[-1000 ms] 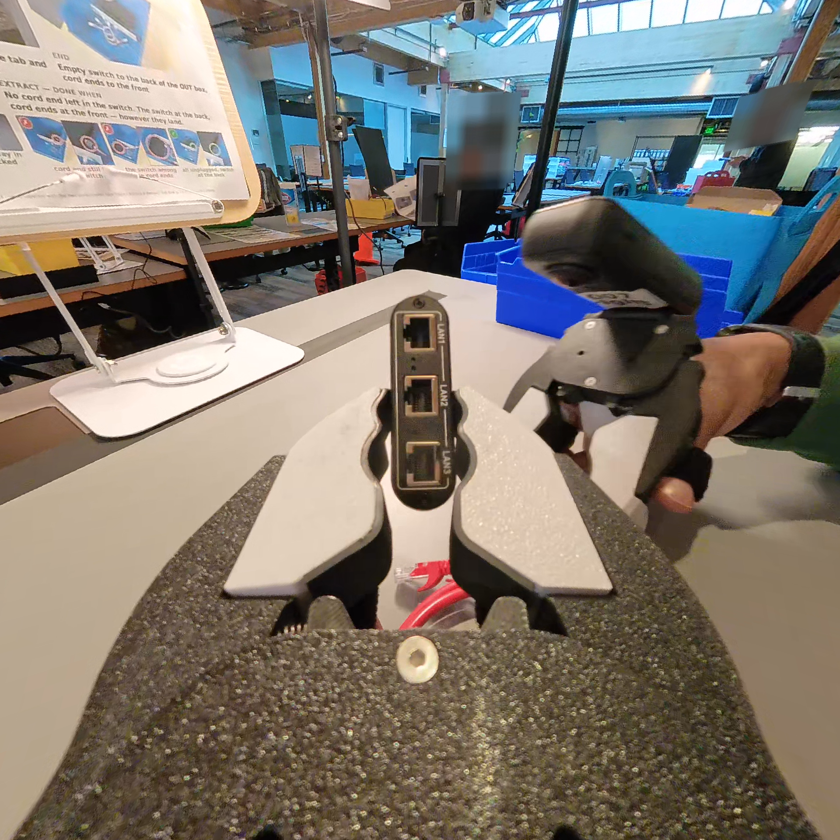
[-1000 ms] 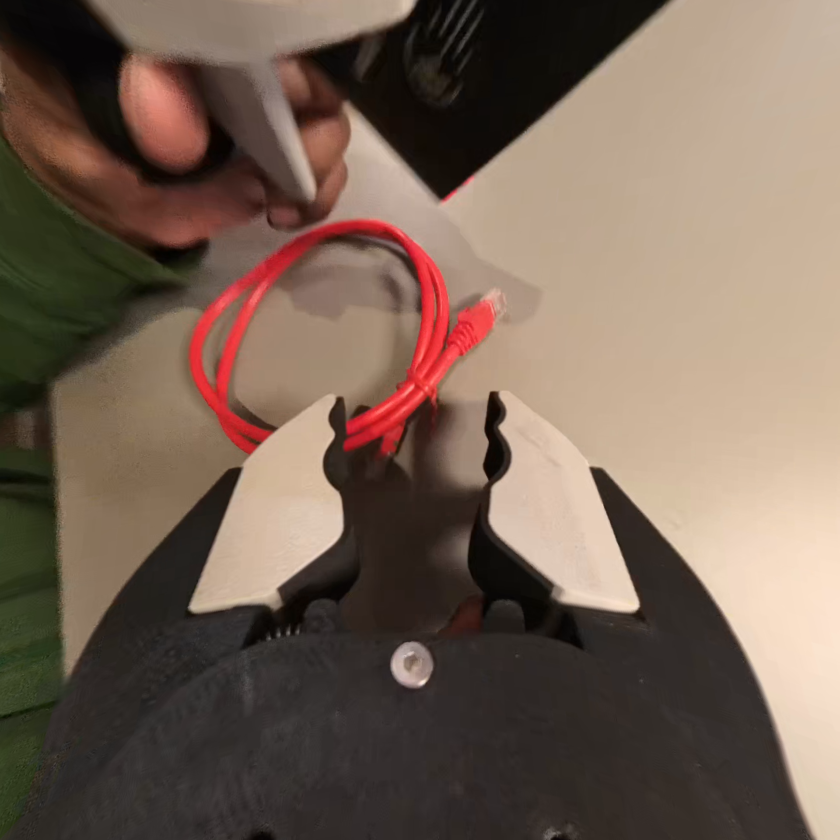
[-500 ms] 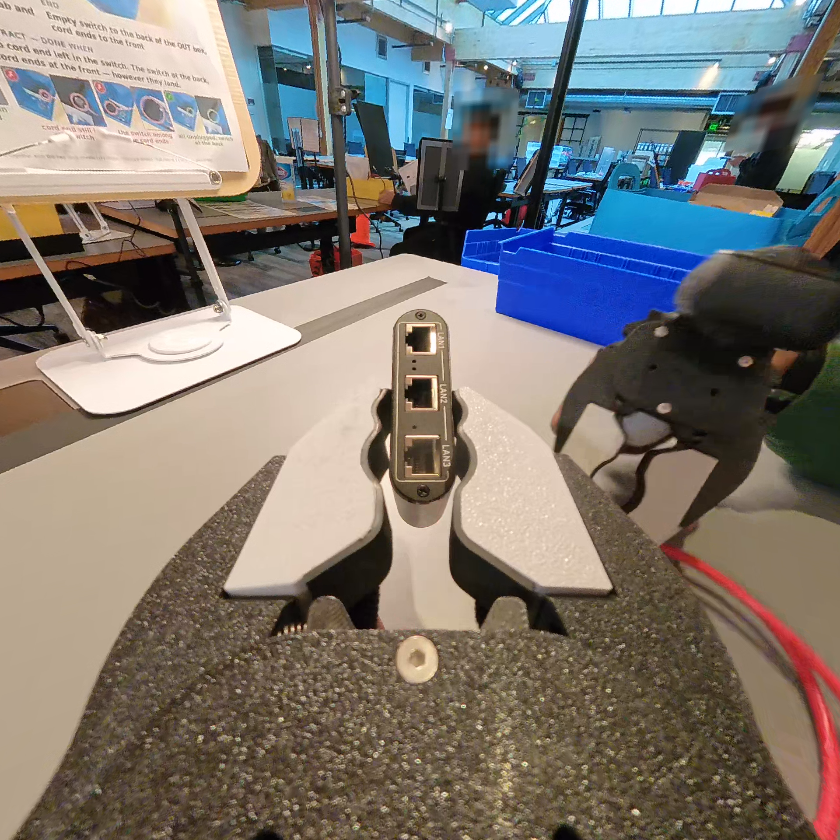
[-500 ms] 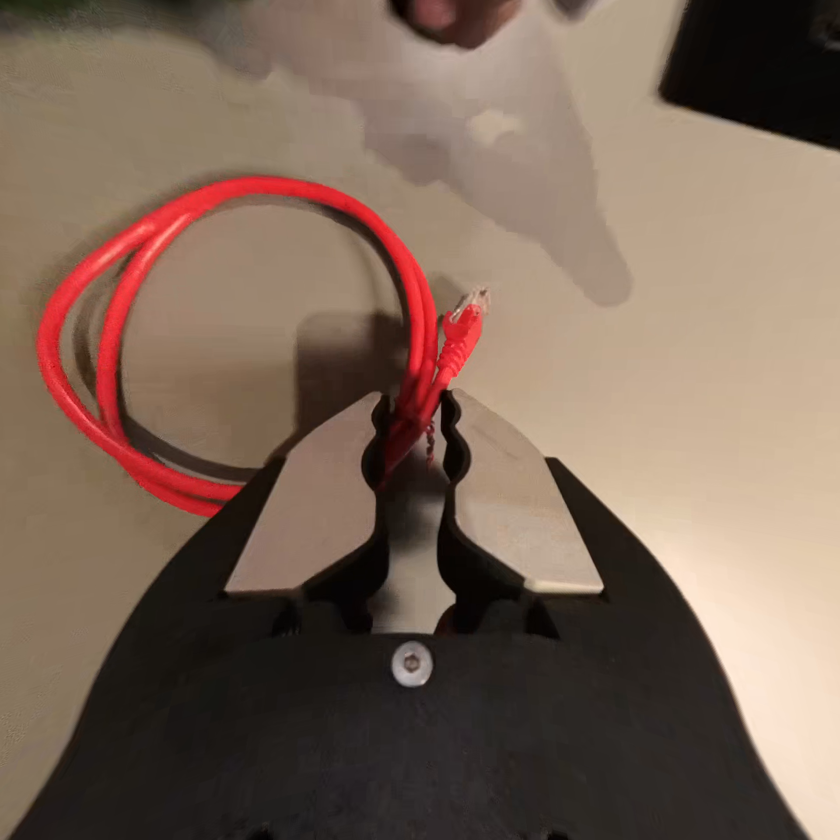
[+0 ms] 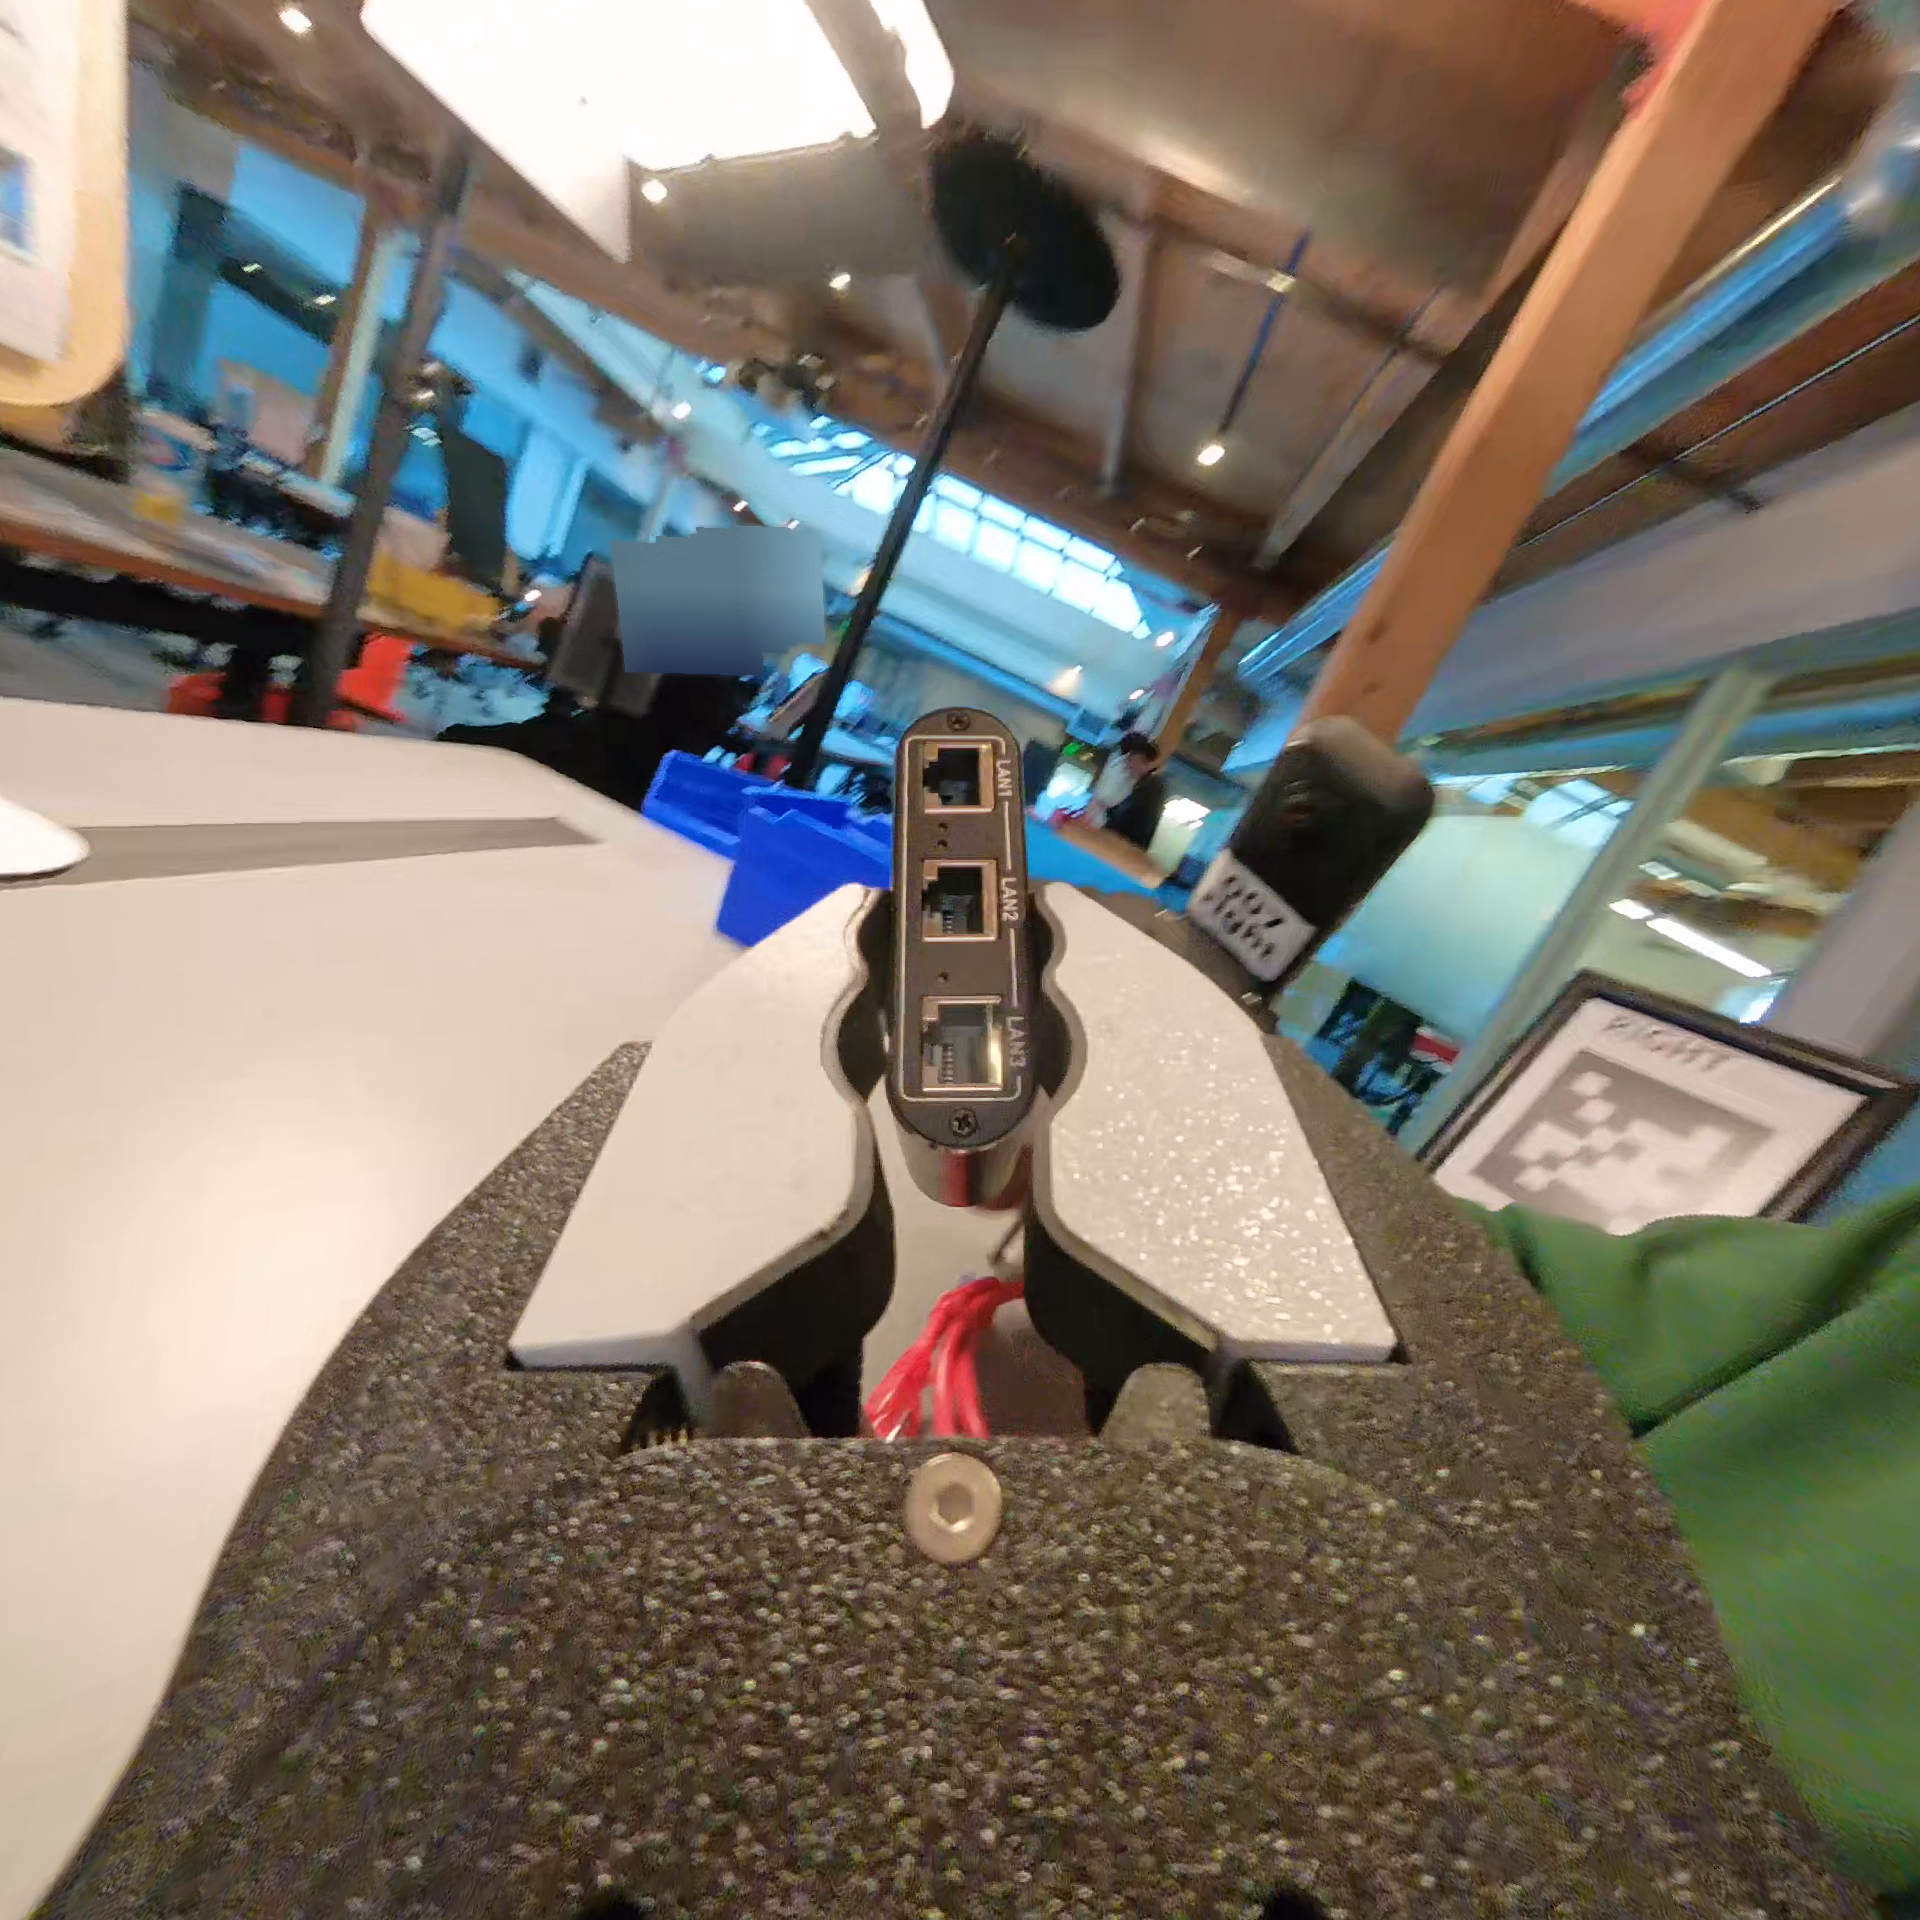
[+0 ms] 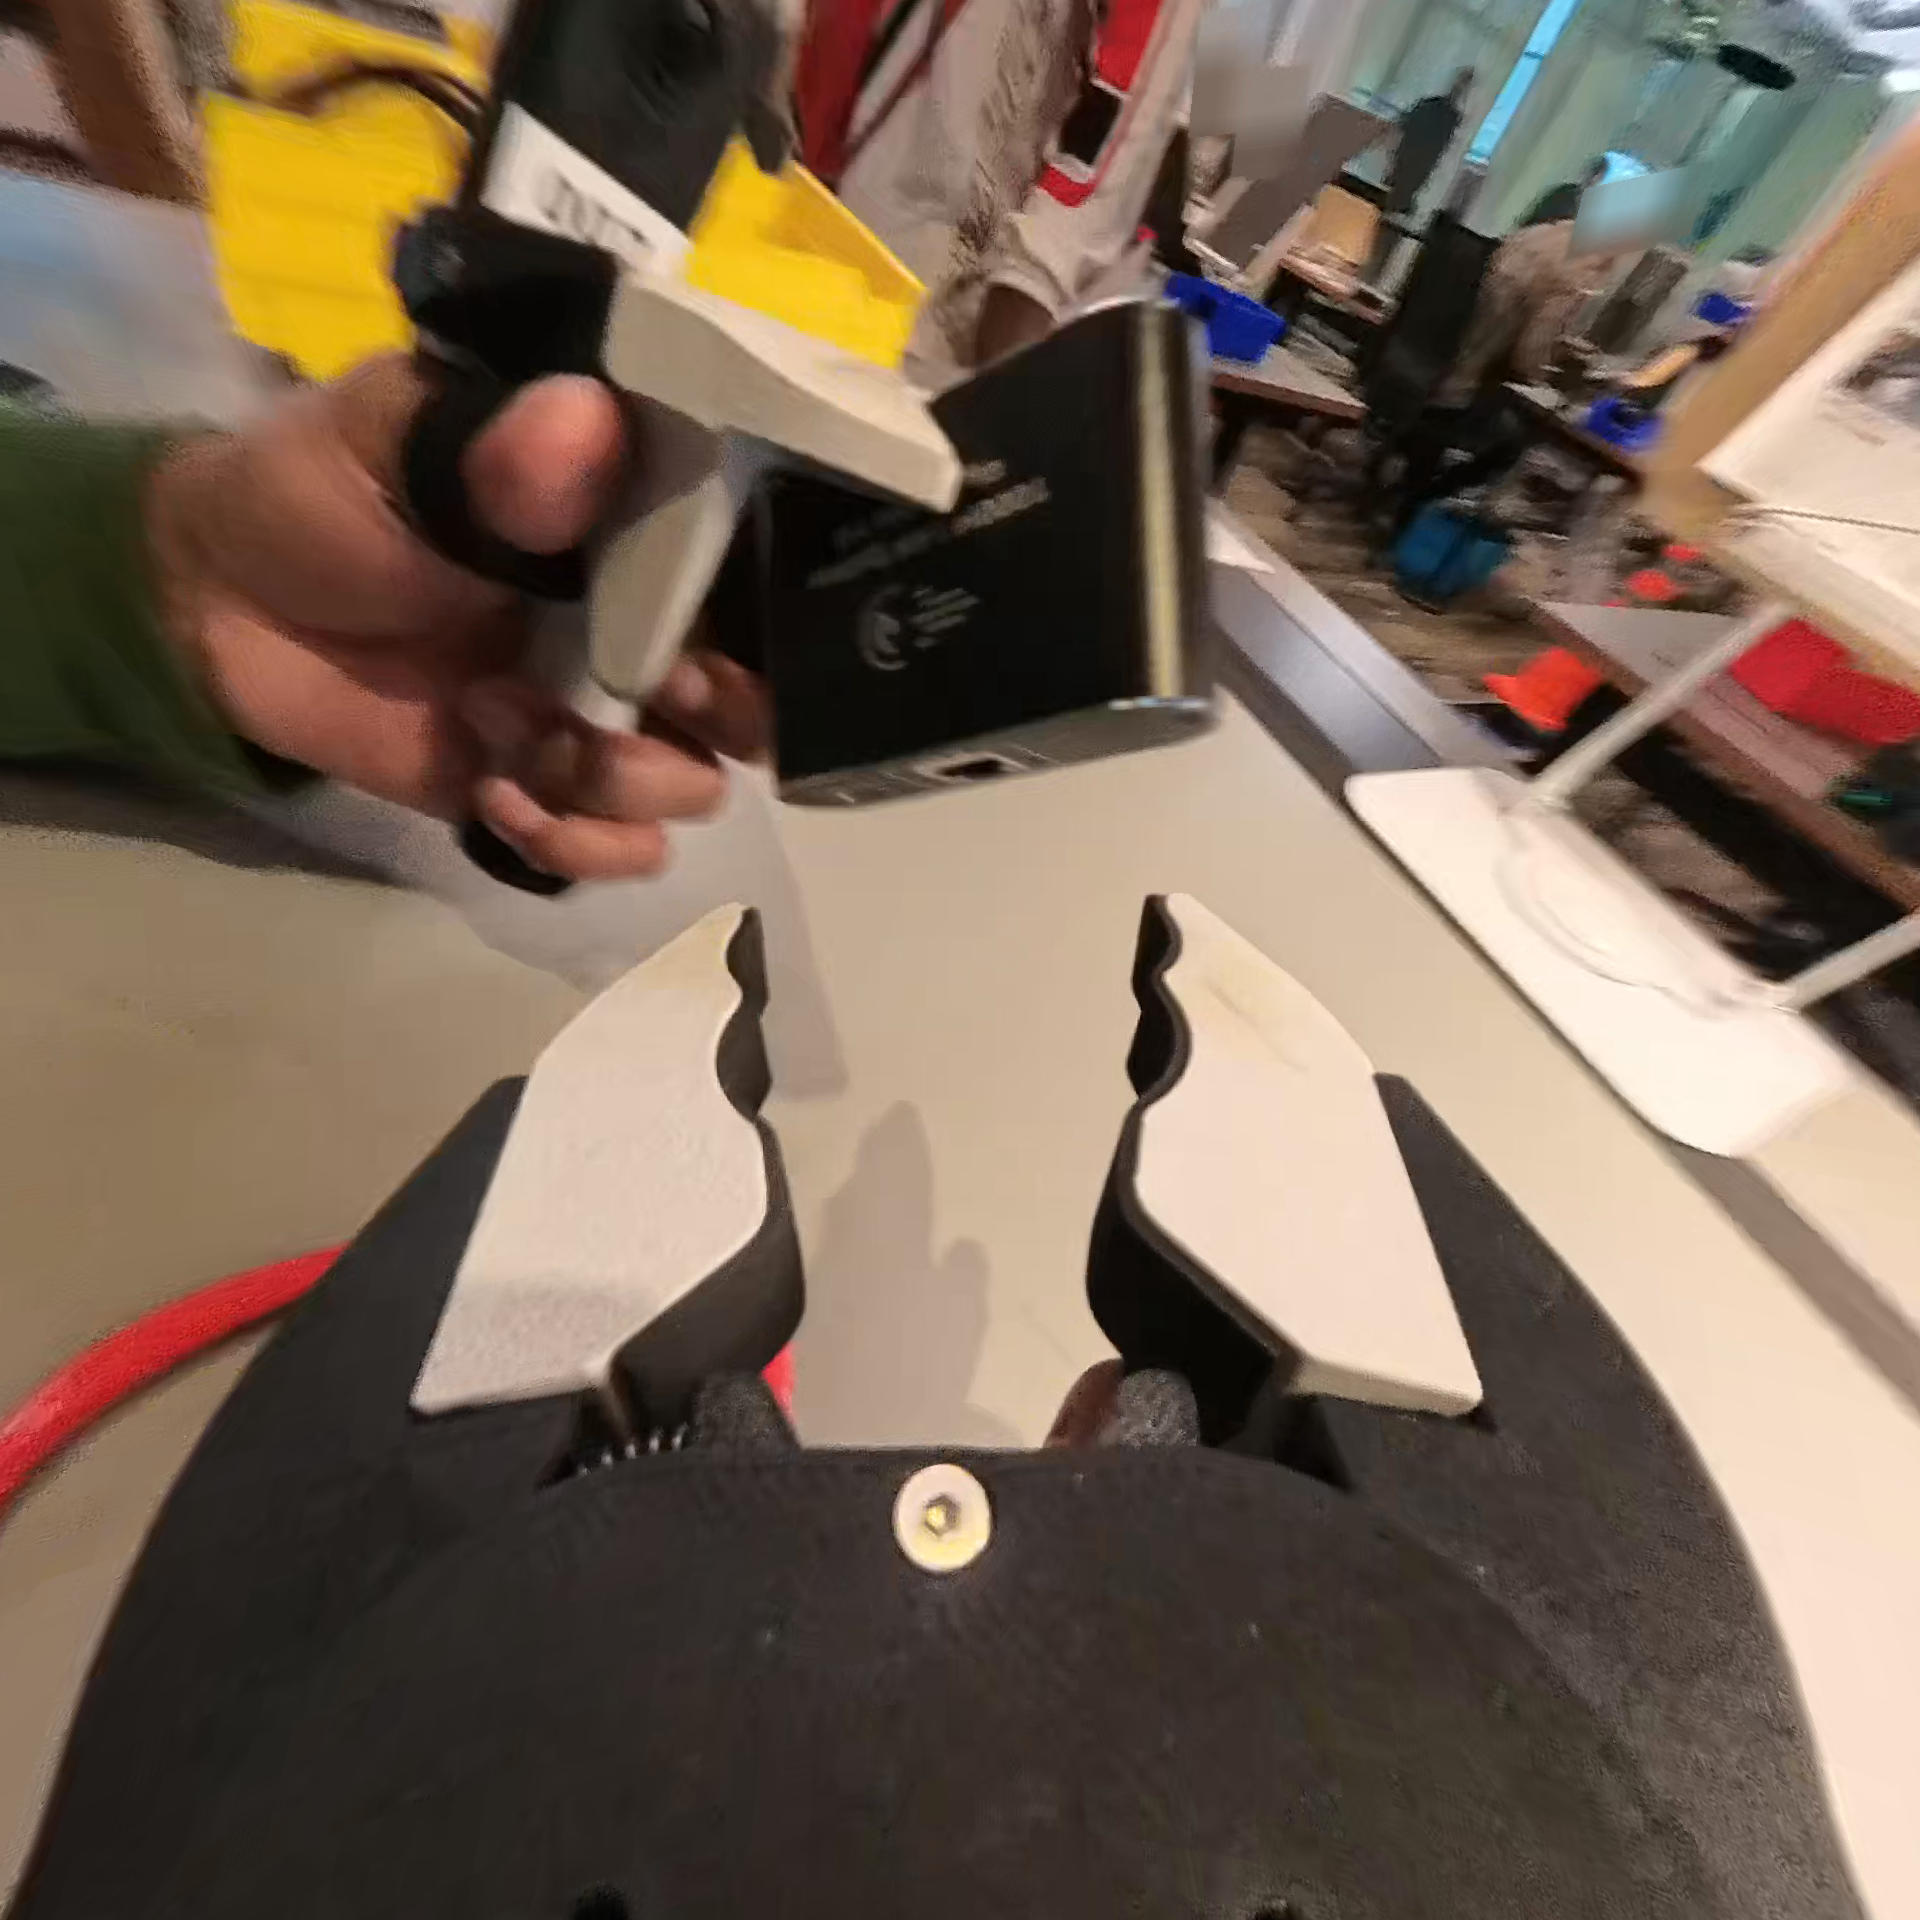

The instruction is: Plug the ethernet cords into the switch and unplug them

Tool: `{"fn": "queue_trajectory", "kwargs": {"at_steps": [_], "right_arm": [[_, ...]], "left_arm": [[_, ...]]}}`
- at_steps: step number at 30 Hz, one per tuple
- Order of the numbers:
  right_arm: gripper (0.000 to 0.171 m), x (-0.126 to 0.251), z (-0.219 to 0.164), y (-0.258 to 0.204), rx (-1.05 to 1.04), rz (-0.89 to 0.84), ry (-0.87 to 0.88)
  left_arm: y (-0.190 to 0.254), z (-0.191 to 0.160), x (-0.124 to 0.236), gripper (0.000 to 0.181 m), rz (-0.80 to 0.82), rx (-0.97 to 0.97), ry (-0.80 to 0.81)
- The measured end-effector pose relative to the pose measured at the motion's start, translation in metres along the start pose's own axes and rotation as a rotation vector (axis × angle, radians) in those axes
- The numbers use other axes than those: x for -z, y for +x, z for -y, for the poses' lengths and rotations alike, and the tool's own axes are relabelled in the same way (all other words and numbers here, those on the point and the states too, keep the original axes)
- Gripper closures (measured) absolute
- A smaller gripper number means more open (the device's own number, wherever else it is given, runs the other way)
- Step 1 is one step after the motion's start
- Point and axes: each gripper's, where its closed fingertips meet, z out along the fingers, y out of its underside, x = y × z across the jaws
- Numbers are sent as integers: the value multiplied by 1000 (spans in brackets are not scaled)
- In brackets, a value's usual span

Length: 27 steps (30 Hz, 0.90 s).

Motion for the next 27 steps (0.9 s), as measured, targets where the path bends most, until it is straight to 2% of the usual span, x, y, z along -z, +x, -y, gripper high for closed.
{"fn": "queue_trajectory", "kwargs": {"at_steps": [2,3,4,6,13,18,23,27], "right_arm": [[106,-1,14,-17,-140,127,101],[115,2,22,-18,-197,154,164],[127,8,31,-16,-229,166,230],[136,16,39,-8,-266,160,292],[140,31,47,-5,-237,187,316],[142,36,37,-6,-163,218,192],[139,40,37,-7,-26,170,150],[105,54,44,1,414,-92,199]], "left_arm": [[11,1,-4,156,-58,8,33],[15,0,-5,157,-76,7,34],[16,-2,-6,156,-86,8,31],[19,-4,-7,156,-98,20,25],[28,-28,-12,156,-132,-66,-130],[29,-37,-17,155,-105,-153,-159],[30,-38,-18,155,-88,-234,-168],[31,-20,-11,155,-135,-52,-68]]}}
